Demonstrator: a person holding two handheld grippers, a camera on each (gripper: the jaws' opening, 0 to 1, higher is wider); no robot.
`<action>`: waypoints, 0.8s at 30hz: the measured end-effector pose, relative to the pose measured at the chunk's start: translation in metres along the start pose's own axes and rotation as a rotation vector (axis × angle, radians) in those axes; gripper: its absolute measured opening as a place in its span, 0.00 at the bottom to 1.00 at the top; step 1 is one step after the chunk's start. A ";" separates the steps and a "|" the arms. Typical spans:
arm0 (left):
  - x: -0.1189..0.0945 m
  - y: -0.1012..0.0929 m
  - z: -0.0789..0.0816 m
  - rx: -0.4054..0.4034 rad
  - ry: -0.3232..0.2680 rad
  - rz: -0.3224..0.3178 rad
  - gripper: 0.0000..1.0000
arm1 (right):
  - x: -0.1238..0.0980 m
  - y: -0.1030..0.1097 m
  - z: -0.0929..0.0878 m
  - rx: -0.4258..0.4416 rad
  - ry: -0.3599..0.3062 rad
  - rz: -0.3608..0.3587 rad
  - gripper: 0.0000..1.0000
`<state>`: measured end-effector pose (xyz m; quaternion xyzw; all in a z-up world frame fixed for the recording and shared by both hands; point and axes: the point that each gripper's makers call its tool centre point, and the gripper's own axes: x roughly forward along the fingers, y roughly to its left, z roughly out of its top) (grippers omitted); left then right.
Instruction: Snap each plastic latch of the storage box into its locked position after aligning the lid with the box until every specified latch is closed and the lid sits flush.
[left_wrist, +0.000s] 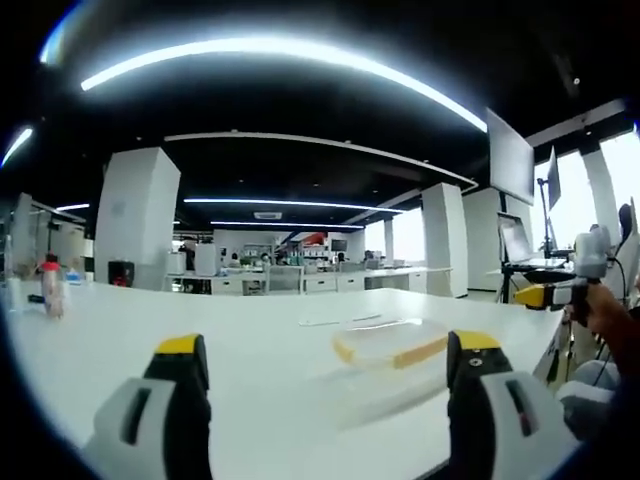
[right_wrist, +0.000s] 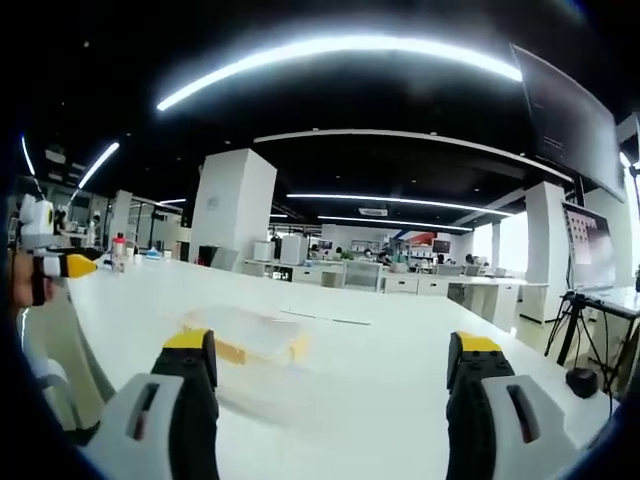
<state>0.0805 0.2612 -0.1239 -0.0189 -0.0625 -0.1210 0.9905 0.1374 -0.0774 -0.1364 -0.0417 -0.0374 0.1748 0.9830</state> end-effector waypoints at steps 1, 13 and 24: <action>0.000 0.002 -0.001 0.003 0.001 0.002 0.99 | 0.001 -0.001 -0.001 0.003 0.005 -0.003 0.97; 0.002 0.008 -0.001 0.003 0.011 0.012 0.99 | 0.007 0.005 -0.010 0.007 0.051 0.019 1.00; 0.004 0.002 -0.008 -0.005 0.037 -0.014 0.99 | 0.005 0.003 -0.015 0.009 0.067 0.033 1.00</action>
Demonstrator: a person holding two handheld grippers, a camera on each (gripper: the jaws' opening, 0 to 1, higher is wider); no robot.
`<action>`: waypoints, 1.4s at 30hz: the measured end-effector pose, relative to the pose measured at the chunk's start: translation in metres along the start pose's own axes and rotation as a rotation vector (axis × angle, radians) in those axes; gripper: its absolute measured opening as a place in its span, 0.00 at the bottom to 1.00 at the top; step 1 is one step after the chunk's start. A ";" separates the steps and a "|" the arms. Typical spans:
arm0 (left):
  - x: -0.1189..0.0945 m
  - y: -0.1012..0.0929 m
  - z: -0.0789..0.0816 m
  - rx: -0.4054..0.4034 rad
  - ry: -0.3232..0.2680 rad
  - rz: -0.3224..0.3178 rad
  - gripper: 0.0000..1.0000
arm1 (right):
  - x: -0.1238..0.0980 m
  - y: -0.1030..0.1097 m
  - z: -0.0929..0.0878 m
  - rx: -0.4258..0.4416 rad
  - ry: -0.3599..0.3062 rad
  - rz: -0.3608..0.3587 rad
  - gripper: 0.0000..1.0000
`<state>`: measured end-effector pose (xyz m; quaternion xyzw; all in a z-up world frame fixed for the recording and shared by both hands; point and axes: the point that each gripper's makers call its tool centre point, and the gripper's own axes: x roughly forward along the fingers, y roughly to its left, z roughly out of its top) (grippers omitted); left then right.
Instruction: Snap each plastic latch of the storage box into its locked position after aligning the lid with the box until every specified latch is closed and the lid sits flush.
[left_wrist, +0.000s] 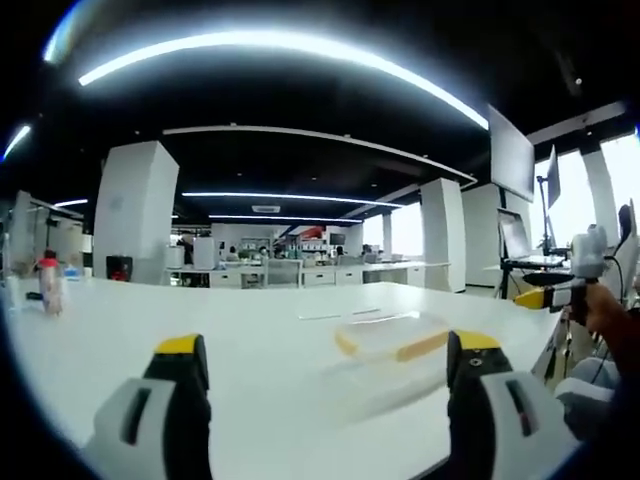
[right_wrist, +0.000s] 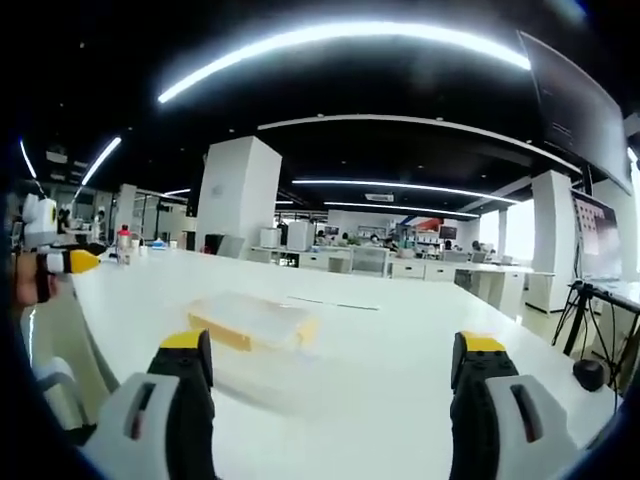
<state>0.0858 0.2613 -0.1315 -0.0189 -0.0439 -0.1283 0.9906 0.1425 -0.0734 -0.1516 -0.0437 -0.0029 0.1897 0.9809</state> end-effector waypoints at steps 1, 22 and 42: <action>0.000 0.000 0.000 0.000 0.000 0.000 0.99 | 0.000 -0.001 0.001 0.000 -0.002 -0.002 1.00; -0.003 0.002 0.007 0.003 -0.023 0.010 0.97 | 0.000 0.002 0.003 -0.034 0.000 0.003 1.00; -0.002 0.002 0.000 -0.011 0.010 0.000 0.97 | 0.002 0.007 0.001 -0.027 0.009 0.036 1.00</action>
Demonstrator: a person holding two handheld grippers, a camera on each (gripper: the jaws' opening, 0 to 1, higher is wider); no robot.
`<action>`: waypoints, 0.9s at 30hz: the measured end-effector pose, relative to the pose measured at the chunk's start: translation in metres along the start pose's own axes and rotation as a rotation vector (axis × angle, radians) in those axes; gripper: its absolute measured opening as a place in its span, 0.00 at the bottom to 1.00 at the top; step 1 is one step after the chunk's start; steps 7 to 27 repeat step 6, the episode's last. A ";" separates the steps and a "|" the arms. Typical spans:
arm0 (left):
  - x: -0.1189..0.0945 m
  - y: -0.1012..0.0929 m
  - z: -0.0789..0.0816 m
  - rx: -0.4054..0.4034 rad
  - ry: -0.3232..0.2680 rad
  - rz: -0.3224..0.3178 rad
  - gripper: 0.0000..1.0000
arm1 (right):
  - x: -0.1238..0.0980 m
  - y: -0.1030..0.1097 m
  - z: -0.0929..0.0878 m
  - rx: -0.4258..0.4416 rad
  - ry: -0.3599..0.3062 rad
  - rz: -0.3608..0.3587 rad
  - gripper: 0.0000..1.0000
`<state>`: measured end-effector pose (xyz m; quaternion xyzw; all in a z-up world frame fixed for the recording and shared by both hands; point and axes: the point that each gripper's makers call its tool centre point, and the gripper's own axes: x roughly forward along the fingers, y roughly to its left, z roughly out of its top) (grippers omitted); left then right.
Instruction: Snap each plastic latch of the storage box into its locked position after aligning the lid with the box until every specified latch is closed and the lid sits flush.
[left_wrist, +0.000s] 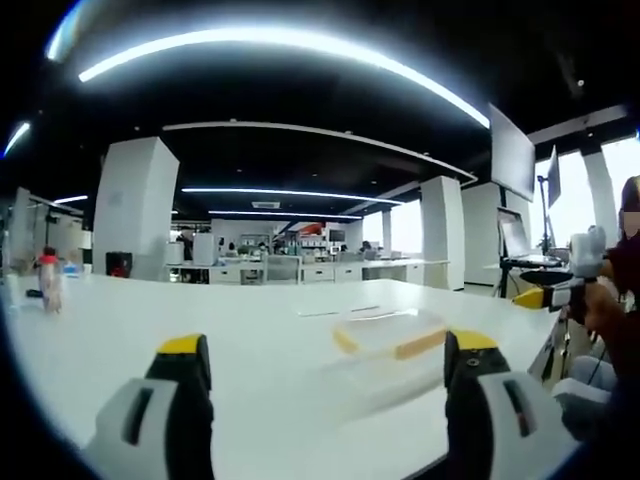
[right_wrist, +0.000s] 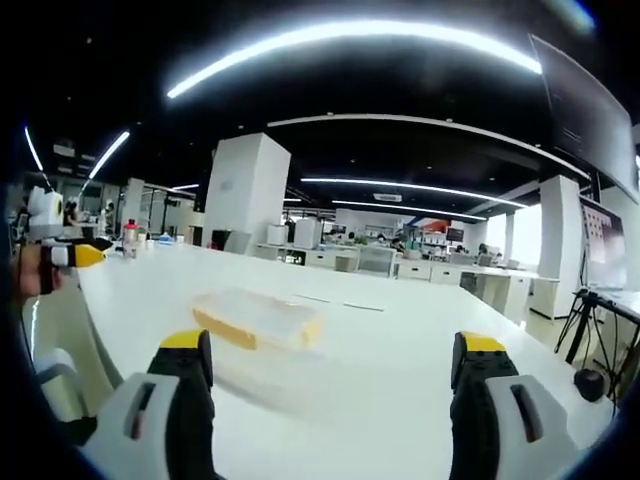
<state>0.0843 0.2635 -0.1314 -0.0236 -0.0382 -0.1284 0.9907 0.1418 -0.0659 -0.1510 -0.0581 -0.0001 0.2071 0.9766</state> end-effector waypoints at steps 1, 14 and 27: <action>0.000 0.000 0.000 -0.001 0.001 -0.001 0.97 | 0.000 0.000 0.000 0.000 0.002 0.003 1.00; 0.000 -0.001 -0.001 -0.002 0.007 -0.002 0.96 | 0.000 0.001 0.000 0.001 -0.001 0.005 1.00; 0.000 -0.001 -0.001 -0.002 0.007 -0.002 0.96 | 0.000 0.001 0.000 0.001 -0.001 0.005 1.00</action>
